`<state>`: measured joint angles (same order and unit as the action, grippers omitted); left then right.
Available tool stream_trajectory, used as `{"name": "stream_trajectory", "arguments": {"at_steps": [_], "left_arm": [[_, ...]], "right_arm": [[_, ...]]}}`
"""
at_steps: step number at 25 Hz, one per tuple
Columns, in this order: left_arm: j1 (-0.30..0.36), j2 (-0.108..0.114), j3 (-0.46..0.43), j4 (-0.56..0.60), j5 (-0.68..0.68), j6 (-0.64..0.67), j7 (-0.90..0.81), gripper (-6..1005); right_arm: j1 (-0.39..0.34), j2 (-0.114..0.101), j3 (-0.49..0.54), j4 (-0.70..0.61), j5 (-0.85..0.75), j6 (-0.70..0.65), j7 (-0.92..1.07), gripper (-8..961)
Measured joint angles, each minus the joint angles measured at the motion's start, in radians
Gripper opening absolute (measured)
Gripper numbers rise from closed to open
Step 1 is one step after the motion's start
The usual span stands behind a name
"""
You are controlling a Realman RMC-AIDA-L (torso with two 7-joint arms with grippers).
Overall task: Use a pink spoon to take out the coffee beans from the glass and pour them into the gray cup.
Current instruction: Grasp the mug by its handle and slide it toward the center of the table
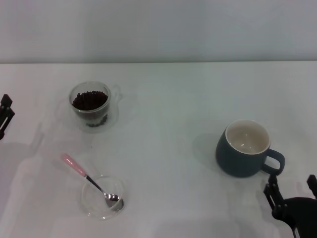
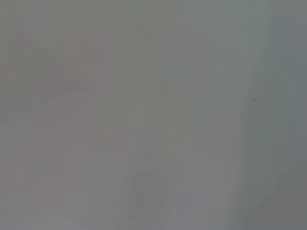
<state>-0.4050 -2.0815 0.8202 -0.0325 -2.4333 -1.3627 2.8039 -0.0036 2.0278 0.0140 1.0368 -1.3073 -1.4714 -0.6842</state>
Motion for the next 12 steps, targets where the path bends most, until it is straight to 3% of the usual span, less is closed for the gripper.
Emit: {"name": "stream_trajectory", "arguments": {"at_steps": [12], "left_arm": [[0.005,-0.002,-0.003,0.0,-0.002,-0.002,-0.003,832]], "right_arm": [[0.044,-0.007,0.091,-0.034,0.003,0.112,0.0,844]]}}
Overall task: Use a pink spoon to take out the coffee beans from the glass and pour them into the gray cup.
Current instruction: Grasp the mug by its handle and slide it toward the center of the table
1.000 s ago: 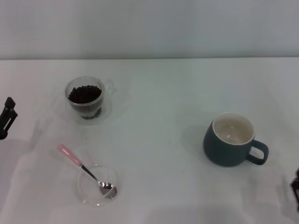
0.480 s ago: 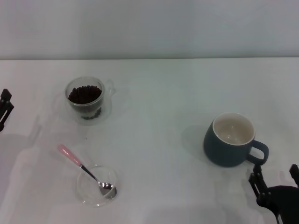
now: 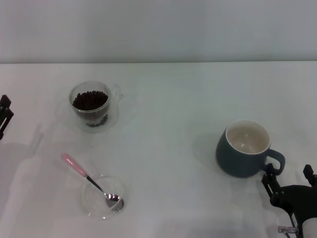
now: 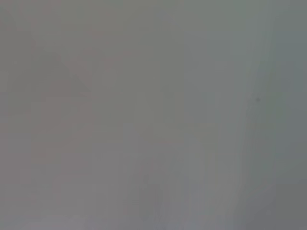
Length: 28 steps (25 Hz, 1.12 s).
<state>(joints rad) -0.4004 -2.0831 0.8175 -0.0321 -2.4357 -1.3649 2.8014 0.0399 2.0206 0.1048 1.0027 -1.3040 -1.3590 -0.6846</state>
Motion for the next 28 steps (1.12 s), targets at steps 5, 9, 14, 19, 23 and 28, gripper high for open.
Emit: {"name": "stream_trajectory", "arguments": {"at_steps": [5,9,14,19,23,28], "left_arm": [[0.004,0.0,0.0,0.0,0.0,-0.014,0.0,833],[0.008,0.0,0.0,0.0,0.0,-0.022,0.0,833],[0.016,0.0,0.0,0.0,0.0,-0.027,-0.007,833],[0.025,0.002,0.0,0.0,-0.004,-0.033,-0.014,832],[0.039,0.003,0.0,0.01,-0.024,-0.039,-0.014,832],[0.049,0.002,0.0,0.02,-0.026,-0.051,-0.014,832]], "right_arm": [[0.002,-0.001,0.026,-0.026,0.0,0.016,0.007,843],[0.011,-0.003,0.033,-0.046,-0.007,0.036,0.035,842],[0.034,-0.003,0.037,-0.064,-0.008,0.05,0.055,842],[0.057,-0.005,0.038,-0.089,-0.006,0.052,0.061,841],[0.07,-0.005,0.044,-0.101,-0.007,0.053,0.062,807],[0.082,-0.005,0.061,-0.116,-0.009,0.053,0.062,765]]}}
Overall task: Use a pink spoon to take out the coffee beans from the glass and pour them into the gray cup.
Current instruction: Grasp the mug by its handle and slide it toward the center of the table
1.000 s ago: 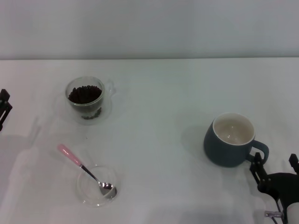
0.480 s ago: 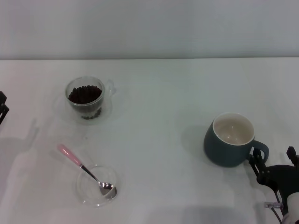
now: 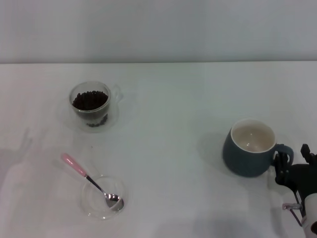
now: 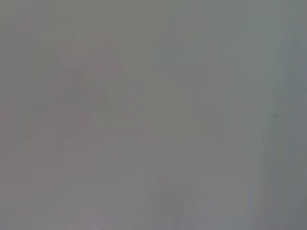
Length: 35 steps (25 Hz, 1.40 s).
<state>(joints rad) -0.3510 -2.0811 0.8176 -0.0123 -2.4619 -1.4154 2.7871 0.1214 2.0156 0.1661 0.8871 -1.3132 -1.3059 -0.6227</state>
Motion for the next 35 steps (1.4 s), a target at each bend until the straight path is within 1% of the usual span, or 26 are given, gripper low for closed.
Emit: {"name": "stream_trajectory", "arguments": {"at_steps": [5,10,15,21,24,31,35], "left_arm": [[0.0,0.0,0.0,0.0,0.0,-0.002,0.0,831],[0.0,0.0,0.0,0.0,0.0,-0.002,0.0,831],[0.0,-0.002,0.0,0.0,0.0,-0.002,0.0,831],[-0.002,-0.003,0.0,0.0,0.0,-0.002,0.0,832],[-0.006,-0.003,0.0,-0.005,0.0,-0.001,0.0,832],[-0.013,-0.006,0.0,-0.013,0.001,-0.001,0.0,832],[-0.015,-0.007,0.0,-0.016,0.002,-0.001,-0.007,832]], "right_arm": [[0.023,-0.002,0.006,-0.021,-0.001,0.005,0.0,542],[0.047,-0.004,0.015,-0.042,-0.001,0.038,0.0,304],[0.087,-0.006,0.016,-0.074,-0.011,0.098,0.03,171],[0.107,-0.006,0.016,-0.113,-0.144,0.153,0.089,151],[0.128,-0.005,0.018,-0.133,-0.198,0.204,0.147,151],[0.182,0.0,0.019,-0.149,-0.219,0.314,0.225,150],[0.19,0.002,0.018,-0.149,-0.3,0.338,0.235,146]]}}
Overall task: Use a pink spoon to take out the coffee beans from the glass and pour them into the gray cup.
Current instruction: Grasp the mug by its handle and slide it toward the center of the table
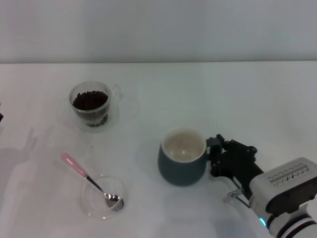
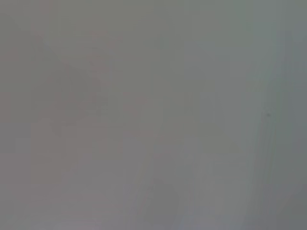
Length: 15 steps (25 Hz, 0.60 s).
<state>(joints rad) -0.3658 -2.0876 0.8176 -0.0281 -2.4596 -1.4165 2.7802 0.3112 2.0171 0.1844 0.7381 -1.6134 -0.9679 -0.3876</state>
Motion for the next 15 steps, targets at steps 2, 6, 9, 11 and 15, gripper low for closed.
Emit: {"name": "stream_trajectory", "arguments": {"at_steps": [2,6,9,11,15], "left_arm": [[0.0,0.0,0.0,0.0,0.001,0.0,-0.01,832],[0.001,0.0,0.0,0.0,0.002,0.0,-0.014,833],[0.001,0.0,0.002,-0.001,0.003,-0.001,-0.015,833],[0.004,0.0,0.002,-0.001,0.004,-0.001,-0.016,833],[0.007,0.0,0.002,-0.001,0.004,-0.007,-0.016,833]], "right_arm": [[0.0,0.0,0.0,0.0,-0.04,0.0,0.01,140],[0.0,0.0,0.0,-0.016,-0.077,0.001,0.022,136],[0.001,-0.001,-0.001,-0.036,-0.104,0.001,0.037,154],[0.001,-0.003,-0.003,-0.043,-0.122,0.0,0.047,166],[-0.002,-0.004,-0.002,-0.054,-0.148,-0.008,0.051,190]]}}
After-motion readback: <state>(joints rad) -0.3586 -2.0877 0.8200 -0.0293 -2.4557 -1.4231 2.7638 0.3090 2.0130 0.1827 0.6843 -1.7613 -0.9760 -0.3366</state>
